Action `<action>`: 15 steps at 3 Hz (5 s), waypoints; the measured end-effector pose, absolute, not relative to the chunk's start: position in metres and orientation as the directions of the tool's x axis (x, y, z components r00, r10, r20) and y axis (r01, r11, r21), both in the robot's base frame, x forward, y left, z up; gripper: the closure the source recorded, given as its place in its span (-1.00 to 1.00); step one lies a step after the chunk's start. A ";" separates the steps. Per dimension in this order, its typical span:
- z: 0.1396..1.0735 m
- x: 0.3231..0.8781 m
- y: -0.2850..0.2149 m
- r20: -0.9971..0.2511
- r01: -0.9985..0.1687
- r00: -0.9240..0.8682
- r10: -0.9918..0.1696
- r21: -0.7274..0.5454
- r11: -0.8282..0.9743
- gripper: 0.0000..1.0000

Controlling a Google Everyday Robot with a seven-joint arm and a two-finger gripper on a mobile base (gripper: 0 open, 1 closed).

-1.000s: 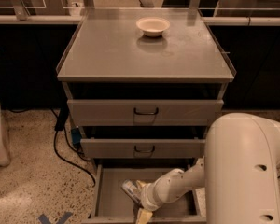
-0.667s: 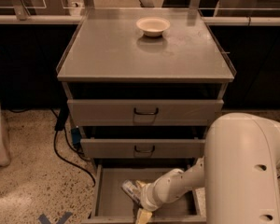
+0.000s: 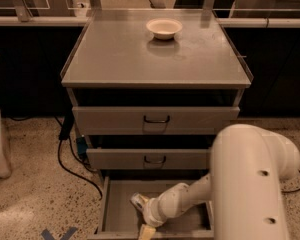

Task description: Pick blue plastic bottle from bottom drawer and place on counter

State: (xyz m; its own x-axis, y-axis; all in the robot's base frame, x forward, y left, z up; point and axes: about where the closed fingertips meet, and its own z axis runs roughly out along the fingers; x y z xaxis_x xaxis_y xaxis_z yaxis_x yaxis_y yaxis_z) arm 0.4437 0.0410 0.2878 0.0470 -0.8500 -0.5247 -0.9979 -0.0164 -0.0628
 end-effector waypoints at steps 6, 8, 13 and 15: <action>0.233 0.504 0.033 -0.413 -0.957 -0.150 -0.898 -0.168 0.237 -1.00; 0.188 0.520 0.044 -0.499 -0.927 -0.204 -0.842 -0.179 0.331 -1.00; 0.168 0.524 0.034 -0.522 -0.877 -0.292 -0.801 -0.188 0.442 -1.00; 0.174 0.535 0.054 -0.526 -0.897 -0.240 -0.816 -0.201 0.394 -1.00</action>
Offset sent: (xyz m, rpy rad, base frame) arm 0.0345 0.0749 -0.0529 0.0241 -0.0120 -0.0202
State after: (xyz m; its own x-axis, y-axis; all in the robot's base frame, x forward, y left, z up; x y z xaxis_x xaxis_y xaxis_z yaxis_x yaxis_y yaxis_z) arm 0.5352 0.0538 0.1737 -0.2404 -0.8156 -0.5264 -0.8967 0.3942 -0.2013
